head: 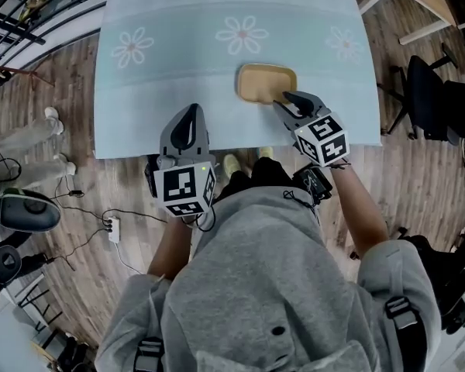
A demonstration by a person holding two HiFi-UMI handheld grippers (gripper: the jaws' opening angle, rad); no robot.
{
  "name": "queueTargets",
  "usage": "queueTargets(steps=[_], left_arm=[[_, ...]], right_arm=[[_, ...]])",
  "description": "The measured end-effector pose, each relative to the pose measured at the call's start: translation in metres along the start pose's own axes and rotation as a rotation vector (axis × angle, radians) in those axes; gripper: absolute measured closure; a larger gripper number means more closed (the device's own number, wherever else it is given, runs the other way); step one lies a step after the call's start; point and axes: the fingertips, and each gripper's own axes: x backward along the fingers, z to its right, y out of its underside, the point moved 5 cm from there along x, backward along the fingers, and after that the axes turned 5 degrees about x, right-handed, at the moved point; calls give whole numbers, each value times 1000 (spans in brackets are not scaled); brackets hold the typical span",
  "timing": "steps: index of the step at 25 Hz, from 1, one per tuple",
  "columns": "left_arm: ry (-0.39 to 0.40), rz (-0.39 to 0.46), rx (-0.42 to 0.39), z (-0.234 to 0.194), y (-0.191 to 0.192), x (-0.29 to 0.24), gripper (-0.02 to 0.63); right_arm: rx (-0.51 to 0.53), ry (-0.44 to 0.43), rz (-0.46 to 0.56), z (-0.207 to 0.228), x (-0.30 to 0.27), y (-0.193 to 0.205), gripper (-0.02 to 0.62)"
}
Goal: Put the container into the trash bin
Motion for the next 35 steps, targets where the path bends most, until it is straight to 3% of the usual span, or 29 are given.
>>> queueTargets(steps=[10, 19, 35], left_arm=[[-19, -17, 19, -9, 6, 2, 586], [-47, -35, 37, -22, 15, 8, 586], [-88, -33, 47, -28, 17, 19, 586]], right_arm=[[59, -59, -128, 4, -28, 19, 471], [198, -116, -282, -3, -55, 40, 471], [317, -141, -389, -8, -78, 44, 499]])
